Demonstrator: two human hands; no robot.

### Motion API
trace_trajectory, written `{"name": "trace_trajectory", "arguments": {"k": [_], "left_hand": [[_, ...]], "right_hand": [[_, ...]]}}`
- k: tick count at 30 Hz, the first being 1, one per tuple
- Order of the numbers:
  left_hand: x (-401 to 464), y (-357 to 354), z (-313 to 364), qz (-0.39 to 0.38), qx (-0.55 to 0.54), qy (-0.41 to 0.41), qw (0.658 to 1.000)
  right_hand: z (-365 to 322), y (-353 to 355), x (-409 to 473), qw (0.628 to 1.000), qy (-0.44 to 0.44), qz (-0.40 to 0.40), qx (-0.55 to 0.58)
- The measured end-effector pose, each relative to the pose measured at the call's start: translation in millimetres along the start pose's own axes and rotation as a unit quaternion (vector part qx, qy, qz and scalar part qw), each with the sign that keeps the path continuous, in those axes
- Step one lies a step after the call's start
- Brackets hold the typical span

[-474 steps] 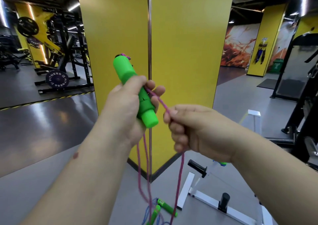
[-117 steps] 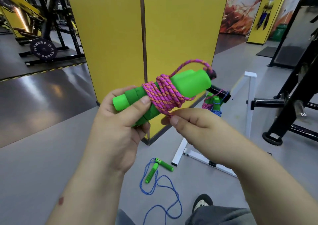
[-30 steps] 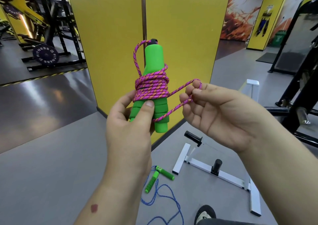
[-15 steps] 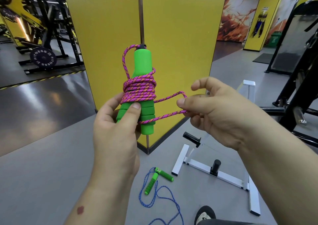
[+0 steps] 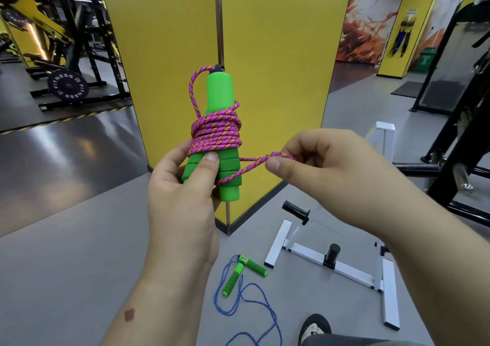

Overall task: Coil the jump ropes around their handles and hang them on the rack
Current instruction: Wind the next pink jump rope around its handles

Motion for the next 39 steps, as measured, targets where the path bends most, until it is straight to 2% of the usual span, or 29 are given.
{"name": "trace_trajectory", "arguments": {"k": [3, 6, 7, 9, 12, 15, 18, 20, 24, 27, 34, 39], "left_hand": [[0, 0, -3, 0.004, -0.002, -0.002, 1.000], [-3, -1, -7, -0.003, 0.005, -0.016, 1.000], [-4, -3, -7, -0.008, 0.017, -0.024, 1.000], [-8, -6, -8, -0.017, 0.038, -0.036, 0.998], [-9, -11, -13, -0.038, 0.016, -0.029, 0.999], [-9, -17, -20, -0.065, -0.055, 0.001, 0.996], [-10, -20, -35, -0.088, -0.091, 0.043, 0.991], [-12, -24, -48, -0.106, -0.101, 0.072, 0.987], [-5, -35, -81, -0.114, -0.118, 0.103, 0.981], [5, -47, -110, -0.132, -0.124, 0.123, 0.976], [29, -83, -200, -0.187, -0.102, 0.183, 0.960], [46, -115, -274, -0.153, -0.105, 0.228, 0.956]], "right_hand": [[6, -2, 1, 1.000, 0.003, 0.005, 0.014], [14, -8, 7, 0.978, -0.043, -0.033, 0.199], [16, -13, 11, 0.952, -0.071, -0.060, 0.293], [18, -25, 17, 0.870, -0.136, -0.130, 0.457], [20, -37, 20, 0.761, -0.228, -0.193, 0.576], [25, -46, 22, 0.694, -0.269, -0.205, 0.636], [34, -55, 26, 0.658, -0.293, -0.214, 0.659], [41, -58, 31, 0.673, -0.295, -0.220, 0.642], [58, -56, 52, 0.761, -0.273, -0.200, 0.554], [75, -54, 74, 0.803, -0.264, -0.183, 0.502], [141, -54, 133, 0.841, -0.302, -0.163, 0.417], [202, -58, 179, 0.847, -0.343, -0.165, 0.372]]}}
Point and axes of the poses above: each hand's wrist, its own x-axis towards the middle knuckle, its own y-axis out of the back of the hand, z = x × y, the point moved 7 cm from there along x, towards the middle knuckle, and after that the axes turned 11 degrees about -y, right-handed, at the moved point
